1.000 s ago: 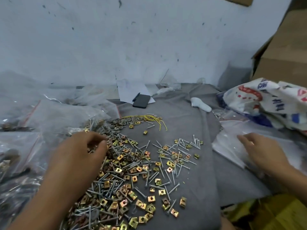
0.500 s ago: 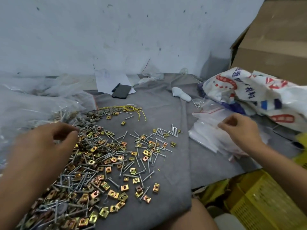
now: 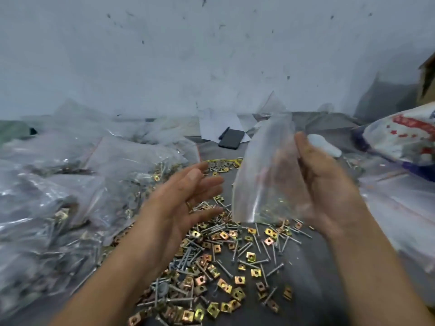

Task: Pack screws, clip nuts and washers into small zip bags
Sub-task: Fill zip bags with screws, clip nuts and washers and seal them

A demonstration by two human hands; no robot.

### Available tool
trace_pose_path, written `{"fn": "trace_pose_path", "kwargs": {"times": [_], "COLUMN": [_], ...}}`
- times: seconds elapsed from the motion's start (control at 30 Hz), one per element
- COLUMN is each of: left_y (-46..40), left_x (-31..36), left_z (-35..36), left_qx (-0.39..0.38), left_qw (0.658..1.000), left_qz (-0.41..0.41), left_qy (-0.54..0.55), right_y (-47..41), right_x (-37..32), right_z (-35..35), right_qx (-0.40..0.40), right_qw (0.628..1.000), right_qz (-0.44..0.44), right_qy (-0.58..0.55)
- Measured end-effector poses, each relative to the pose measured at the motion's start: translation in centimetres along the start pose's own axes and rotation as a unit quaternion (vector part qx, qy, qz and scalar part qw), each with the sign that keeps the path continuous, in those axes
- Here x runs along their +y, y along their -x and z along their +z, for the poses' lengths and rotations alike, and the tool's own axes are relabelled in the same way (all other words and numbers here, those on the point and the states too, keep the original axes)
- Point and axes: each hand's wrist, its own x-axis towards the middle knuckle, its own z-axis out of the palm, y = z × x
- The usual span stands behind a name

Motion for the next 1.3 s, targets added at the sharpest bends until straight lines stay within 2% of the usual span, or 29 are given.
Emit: {"fn": "trace_pose_path", "kwargs": {"times": [0.07,0.17,0.27,0.37,0.57,0.67,0.7,0.73,0.77,0.83,0.87,0.97,1.1,1.3], "left_y": [0.0,-0.2,-0.6,-1.2,-1.9,-2.2,-2.2,-2.3,-2.3,-2.2,-2.2,-1.8,-1.5,-1.6], "left_x": [0.6,1.0,1.0,1.1,-0.2,-0.8,-1.0,-1.1,-1.1,-1.2,-1.3,-1.6,-1.5,-1.2], "left_z": [-0.5,-1.6,-2.6,-3.4,-3.8,-3.9,-3.9,-3.8,-3.7,-3.5,-3.5,-3.3,-3.5,-3.6], "left_qx": [-0.016,0.011,0.032,0.059,0.171,0.223,0.241,0.253,0.259,0.259,0.259,0.274,0.285,0.253], "left_qw": [0.999,0.996,0.994,0.995,0.985,0.975,0.97,0.967,0.965,0.965,0.964,0.96,0.957,0.965], "left_qz": [-0.02,-0.065,-0.055,-0.004,-0.023,0.0,0.013,0.024,0.033,0.045,0.048,0.054,0.057,0.051], "left_qy": [0.042,0.058,0.085,0.076,0.011,0.022,0.025,0.026,0.026,0.018,0.015,0.023,-0.024,-0.046], "right_y": [-2.0,-4.8,-6.3,-6.6,-6.1,-4.8,-4.2,-3.6,-3.1,-2.2,-1.9,-1.5,-1.4,-1.3], "right_x": [1.5,2.3,3.8,5.7,6.9,6.5,6.5,6.4,6.6,7.5,8.3,10.3,11.0,11.3], "right_z": [2.3,4.3,3.5,2.4,1.4,2.7,3.4,4.2,5.0,6.6,7.1,7.5,7.0,7.0], "right_qx": [0.003,0.04,0.05,0.096,0.138,0.162,0.143,0.108,0.061,-0.022,-0.045,-0.067,-0.046,-0.042], "right_qw": [0.999,0.997,0.976,0.936,0.864,0.771,0.755,0.764,0.795,0.857,0.868,0.879,0.871,0.919], "right_qz": [0.035,0.009,-0.019,-0.071,-0.108,-0.191,-0.233,-0.26,-0.259,-0.2,-0.182,-0.156,-0.151,-0.08], "right_qy": [0.042,0.061,0.213,0.332,0.472,0.585,0.596,0.58,0.545,0.474,0.459,0.445,0.466,0.384]}}
